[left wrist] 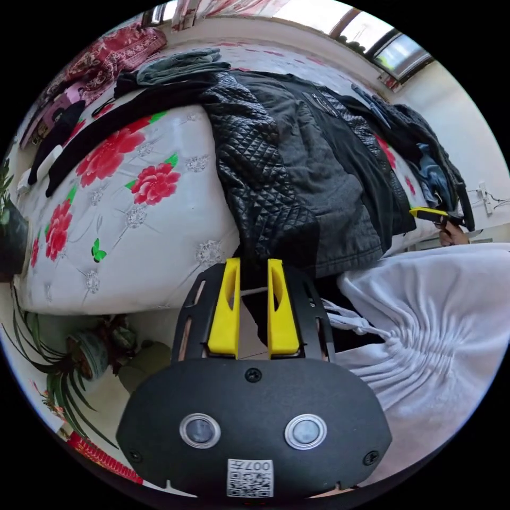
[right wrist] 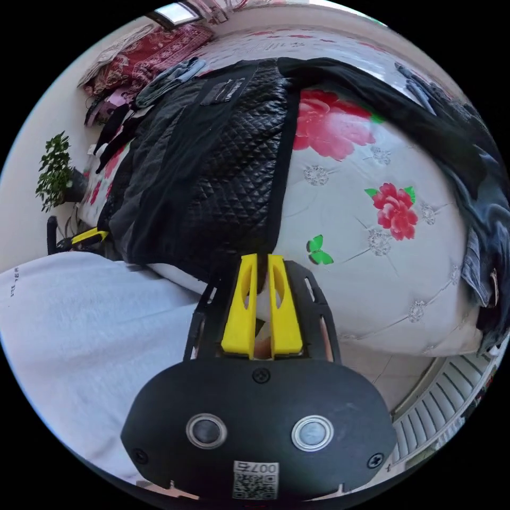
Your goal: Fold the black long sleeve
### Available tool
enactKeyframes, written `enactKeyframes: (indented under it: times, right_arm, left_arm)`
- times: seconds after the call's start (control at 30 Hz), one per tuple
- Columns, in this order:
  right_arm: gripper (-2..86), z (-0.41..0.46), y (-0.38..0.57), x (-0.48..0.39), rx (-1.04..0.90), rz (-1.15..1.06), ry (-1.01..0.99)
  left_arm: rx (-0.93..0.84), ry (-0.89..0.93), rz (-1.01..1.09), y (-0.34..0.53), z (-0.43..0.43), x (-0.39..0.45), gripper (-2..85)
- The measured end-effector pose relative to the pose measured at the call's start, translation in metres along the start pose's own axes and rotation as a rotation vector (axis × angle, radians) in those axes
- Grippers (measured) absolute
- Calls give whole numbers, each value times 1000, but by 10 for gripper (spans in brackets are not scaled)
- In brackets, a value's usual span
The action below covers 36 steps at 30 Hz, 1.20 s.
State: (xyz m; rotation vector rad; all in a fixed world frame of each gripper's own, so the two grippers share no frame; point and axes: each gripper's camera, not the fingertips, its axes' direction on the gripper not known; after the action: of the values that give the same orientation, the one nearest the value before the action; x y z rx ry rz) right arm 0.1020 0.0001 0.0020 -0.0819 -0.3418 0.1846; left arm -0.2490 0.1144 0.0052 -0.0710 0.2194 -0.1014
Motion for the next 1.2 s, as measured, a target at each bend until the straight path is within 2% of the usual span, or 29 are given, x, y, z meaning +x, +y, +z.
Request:
enactKeyframes:
  times: [0.23,0.4,0.47,0.73,0.83,1.03,1.13,1.2]
  right_arm:
    - [1,-51,45,-1,158,-57,46]
    - [0,2,80,12,36,7,66]
    - [0,10,78,9,7,46,110]
    - [6,-21,52,-29,118,-234,394]
    - [8,1,23,-42,91,-294,347]
    - [3,74,-11,-66,-77,-337,268]
    - [-1,83,-5,-60,-97,-317,295]
    - [-2,59,-3,-46,-48,-274,192]
  left_arm:
    - [96,122,-113,42,-47,-28,25]
    - [-67,94,-272,84,21,-32,48]
    - [-64,122,-345,92,25,-36,57]
    - [282,109,-505,98,-57,-101,64]
    - [398,136,-596,82,-71,-136,76]
    - [512,233,-752,38,-75,-212,108]
    - [541,238,-813,16,-76,-254,113]
    - [539,225,-861,4,-74,-282,114]
